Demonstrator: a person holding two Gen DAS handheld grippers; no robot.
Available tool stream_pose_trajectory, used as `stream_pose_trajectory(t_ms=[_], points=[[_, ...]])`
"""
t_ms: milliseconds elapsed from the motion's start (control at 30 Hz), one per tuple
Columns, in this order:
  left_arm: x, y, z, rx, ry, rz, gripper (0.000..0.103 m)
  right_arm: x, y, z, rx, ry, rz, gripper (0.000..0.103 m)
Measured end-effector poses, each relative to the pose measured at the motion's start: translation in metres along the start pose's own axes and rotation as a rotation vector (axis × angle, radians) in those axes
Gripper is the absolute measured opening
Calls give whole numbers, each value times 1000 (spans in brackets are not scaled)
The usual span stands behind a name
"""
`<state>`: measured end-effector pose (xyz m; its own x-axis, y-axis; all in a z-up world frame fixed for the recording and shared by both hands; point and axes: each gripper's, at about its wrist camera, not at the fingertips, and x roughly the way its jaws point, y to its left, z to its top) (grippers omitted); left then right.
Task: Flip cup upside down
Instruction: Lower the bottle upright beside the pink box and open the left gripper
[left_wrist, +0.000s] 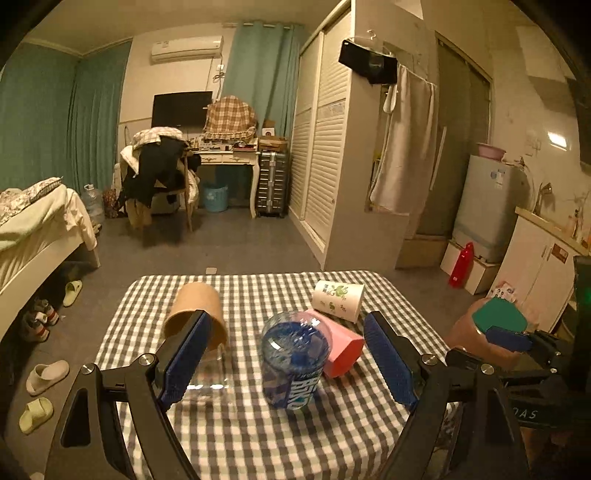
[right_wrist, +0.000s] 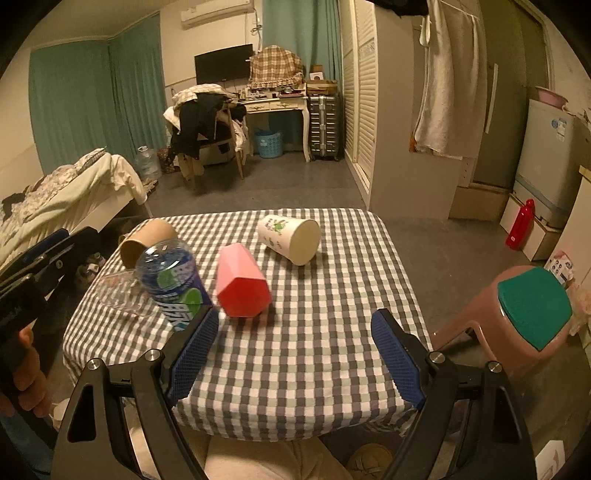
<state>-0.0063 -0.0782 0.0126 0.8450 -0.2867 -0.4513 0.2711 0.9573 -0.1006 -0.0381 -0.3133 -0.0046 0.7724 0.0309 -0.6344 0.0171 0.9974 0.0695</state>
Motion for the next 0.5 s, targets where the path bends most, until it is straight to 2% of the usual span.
stream_pose_trajectory(t_ms=[500], points=[[-18, 30, -38, -27, 102, 124, 87, -12, 39, -11, -73, -41, 54, 85]])
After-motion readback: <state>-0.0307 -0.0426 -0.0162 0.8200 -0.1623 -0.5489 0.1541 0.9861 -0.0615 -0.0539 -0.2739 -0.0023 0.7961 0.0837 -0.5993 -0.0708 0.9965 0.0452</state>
